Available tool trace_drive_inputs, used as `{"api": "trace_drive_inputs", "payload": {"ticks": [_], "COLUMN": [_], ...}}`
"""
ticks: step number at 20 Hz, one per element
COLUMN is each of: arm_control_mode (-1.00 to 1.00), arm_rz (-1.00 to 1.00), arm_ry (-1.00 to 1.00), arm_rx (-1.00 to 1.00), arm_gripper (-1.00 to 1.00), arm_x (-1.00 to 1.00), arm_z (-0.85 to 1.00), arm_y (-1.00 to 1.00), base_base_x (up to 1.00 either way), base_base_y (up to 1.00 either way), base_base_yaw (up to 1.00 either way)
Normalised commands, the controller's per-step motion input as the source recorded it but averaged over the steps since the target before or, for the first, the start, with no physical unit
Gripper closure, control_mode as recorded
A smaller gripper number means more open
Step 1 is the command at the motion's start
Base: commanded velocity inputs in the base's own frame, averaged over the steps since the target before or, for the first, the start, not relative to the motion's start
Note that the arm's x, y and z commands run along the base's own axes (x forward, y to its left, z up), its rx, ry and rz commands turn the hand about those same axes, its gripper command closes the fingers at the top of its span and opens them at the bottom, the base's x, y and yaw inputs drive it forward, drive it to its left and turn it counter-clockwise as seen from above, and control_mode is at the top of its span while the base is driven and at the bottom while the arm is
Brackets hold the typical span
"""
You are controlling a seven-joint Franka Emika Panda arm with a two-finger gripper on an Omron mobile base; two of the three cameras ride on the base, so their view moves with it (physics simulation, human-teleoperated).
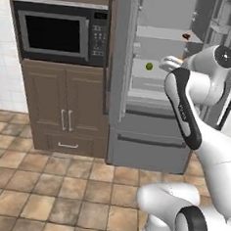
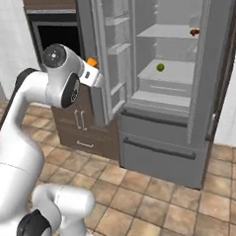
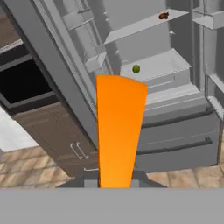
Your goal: Take the cheese, chicken drumstick, and lime from the fridge and place them on the plate on the dining counter to create an appetizer plate.
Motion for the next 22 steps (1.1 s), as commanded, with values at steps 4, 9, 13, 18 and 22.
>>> {"api": "trace_drive_inputs", "payload": {"ticks": [4,9,13,18,22], "arm_control_mode": [1.00,1.00,1.00,1.00,1.00], "arm_rz": [0.00,0.00,0.00,0.00,0.00], "arm_ry": [0.00,0.00,0.00,0.00,0.00], "arm_rx": [0.00,0.00,0.00,0.00,0.00], "arm_gripper": [1.00,1.00,1.00,1.00,1.00], "arm_x": [0.00,0.00,0.00,0.00,0.00], "arm_z": [0.00,0.00,0.00,0.00,0.00], "arm_y": [0.00,0.00,0.00,0.00,0.00], "base_base_x": [-0.87,-0.95,-0.94,-0.77,-0.76], "base_base_y": [0.14,0.14,0.11,0.03,0.00], "base_base_yaw": [0.62,0.58,0.55,0.57,0.54]}}
